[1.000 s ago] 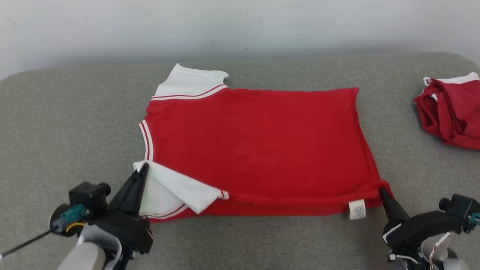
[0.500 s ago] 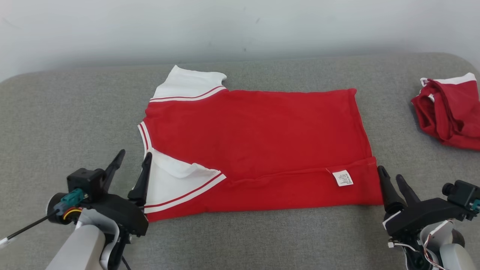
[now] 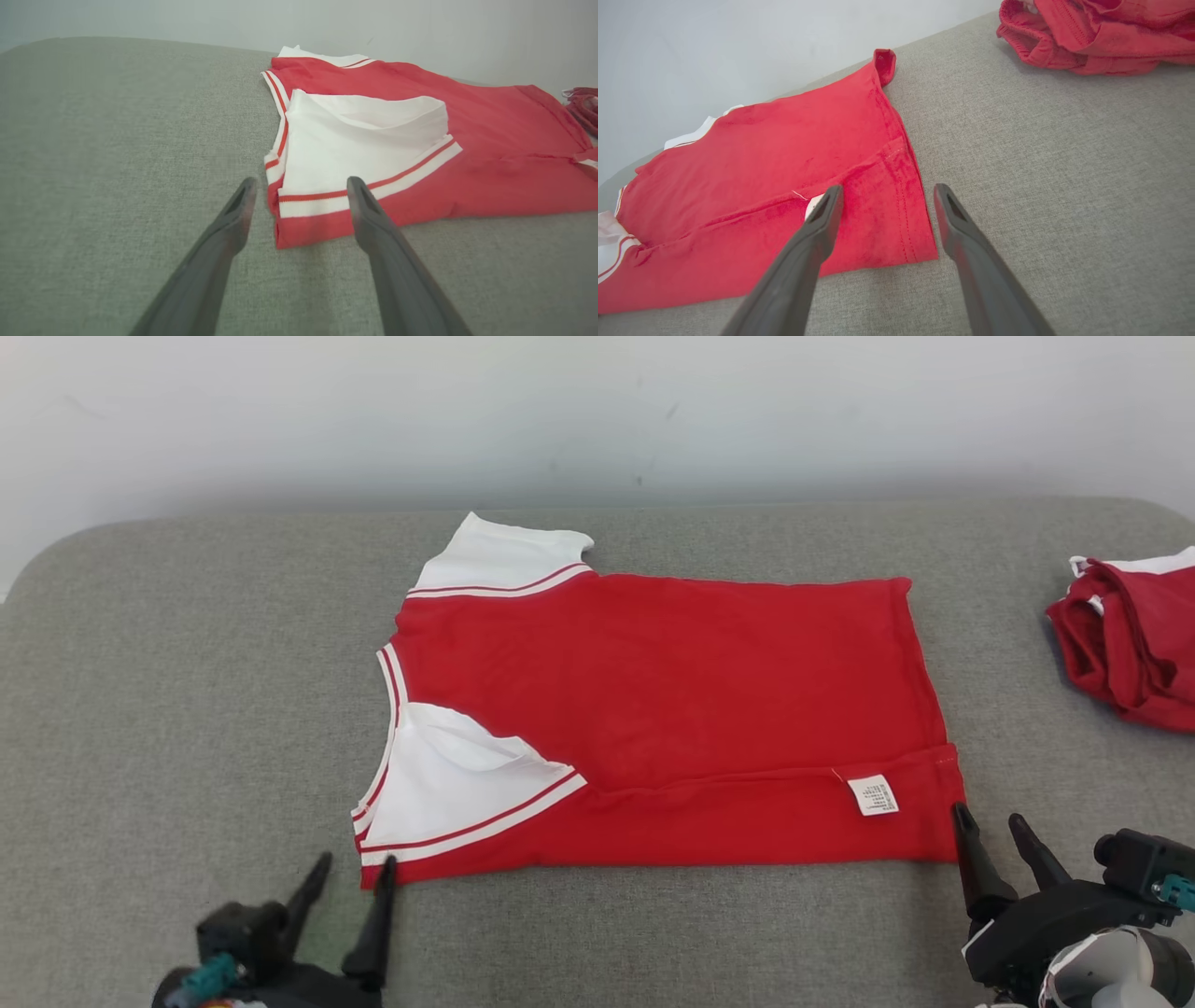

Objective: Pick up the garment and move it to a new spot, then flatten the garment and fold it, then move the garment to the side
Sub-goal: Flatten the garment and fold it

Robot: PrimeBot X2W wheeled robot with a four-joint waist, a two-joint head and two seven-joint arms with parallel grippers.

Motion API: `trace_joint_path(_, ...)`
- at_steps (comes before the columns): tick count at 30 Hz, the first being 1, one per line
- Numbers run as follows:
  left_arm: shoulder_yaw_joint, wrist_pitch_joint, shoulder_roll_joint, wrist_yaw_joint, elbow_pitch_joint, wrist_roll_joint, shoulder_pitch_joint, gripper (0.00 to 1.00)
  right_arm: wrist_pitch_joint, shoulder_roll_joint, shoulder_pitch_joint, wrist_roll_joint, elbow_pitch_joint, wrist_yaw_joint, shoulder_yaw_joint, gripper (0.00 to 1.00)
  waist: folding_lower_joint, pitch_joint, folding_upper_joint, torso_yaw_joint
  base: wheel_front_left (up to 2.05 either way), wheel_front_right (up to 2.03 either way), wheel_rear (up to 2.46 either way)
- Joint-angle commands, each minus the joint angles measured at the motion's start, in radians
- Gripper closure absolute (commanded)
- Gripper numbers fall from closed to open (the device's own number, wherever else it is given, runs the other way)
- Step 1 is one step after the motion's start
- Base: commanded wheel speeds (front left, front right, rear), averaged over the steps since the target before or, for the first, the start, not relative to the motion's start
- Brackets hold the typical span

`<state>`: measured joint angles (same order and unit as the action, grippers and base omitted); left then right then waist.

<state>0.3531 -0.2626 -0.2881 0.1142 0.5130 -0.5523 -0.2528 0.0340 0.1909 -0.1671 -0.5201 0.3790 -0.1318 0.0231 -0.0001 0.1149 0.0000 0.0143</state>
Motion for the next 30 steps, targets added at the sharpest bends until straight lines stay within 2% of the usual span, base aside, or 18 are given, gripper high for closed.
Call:
trace_joint_path(1, 0.004, -0.002, 0.009, 0.0, -0.001, 0.01, 0.019, 0.0, -0.012, 0.01, -0.014, 0.005, 0.014, 0.003, -0.002, 0.0, 0.0001, 0.001, 0.0, 0.006, 0.0, 0.0, 0.0)
trace_joint_path(11, 0.001, -0.003, 0.038, -0.003, 0.076, 0.016, -0.028, 0.0, -0.054, 0.026, -0.108, 0.049, 0.184, 0.003, -0.054, 0.0, 0.0001, 0.049, 0.0, 0.007, 0.0, 0.0, 0.0)
trace_joint_path(17, -0.009, -0.003, 0.05, 0.0, 0.146, 0.009, -0.071, 0.0, -0.088, 0.004, -0.153, 0.058, 0.274, 0.003, -0.084, 0.0, 0.0001, 0.068, 0.0, 0.006, 0.0, 0.0, 0.0)
trace_joint_path(18, -0.011, -0.003, 0.053, 0.002, 0.159, 0.007, -0.079, 0.0, -0.09, 0.003, -0.159, 0.056, 0.29, 0.003, -0.089, 0.13, 0.0001, 0.069, 0.0, 0.006, 0.0, 0.0, 0.0)
trace_joint_path(19, -0.007, -0.002, 0.058, 0.004, 0.176, 0.006, -0.083, 0.0, -0.092, 0.0, -0.162, 0.053, 0.307, 0.003, -0.098, 0.36, 0.0001, 0.069, 0.0, 0.007, 0.0, 0.0, 0.0)
trace_joint_path(20, -0.004, -0.002, 0.064, 0.006, 0.192, 0.004, -0.087, 0.1, -0.096, -0.001, -0.166, 0.05, 0.32, 0.003, -0.107, 0.88, 0.0001, 0.067, 0.0, 0.007, 0.0, 0.0, 0.0)
trace_joint_path(21, -0.004, -0.002, 0.07, 0.008, 0.201, 0.001, -0.095, 0.41, -0.104, -0.002, -0.168, 0.046, 0.329, 0.003, -0.115, 1.0, 0.0001, 0.063, 0.0, 0.008, 0.0, 0.0, 0.0)
trace_joint_path(22, -0.008, -0.002, 0.074, 0.007, 0.209, -0.003, -0.099, 0.82, -0.116, -0.003, -0.171, 0.04, 0.335, 0.003, -0.12, 1.0, 0.0001, 0.06, 0.0, 0.007, 0.0, 0.0, 0.0)
trace_joint_path(23, -0.014, -0.002, 0.078, 0.008, 0.212, -0.006, -0.1, 1.0, -0.128, -0.002, -0.172, 0.036, 0.342, 0.003, -0.124, 1.0, 0.0001, 0.054, 0.0, 0.006, 0.0, 0.0, 0.0)
trace_joint_path(30, -0.056, -0.003, 0.092, 0.015, 0.171, -0.006, -0.057, 1.0, -0.186, 0.005, -0.146, -0.015, 0.341, 0.003, -0.153, 1.0, 0.0001, 0.0, 0.0, 0.01, 0.0, 0.0, 0.0)
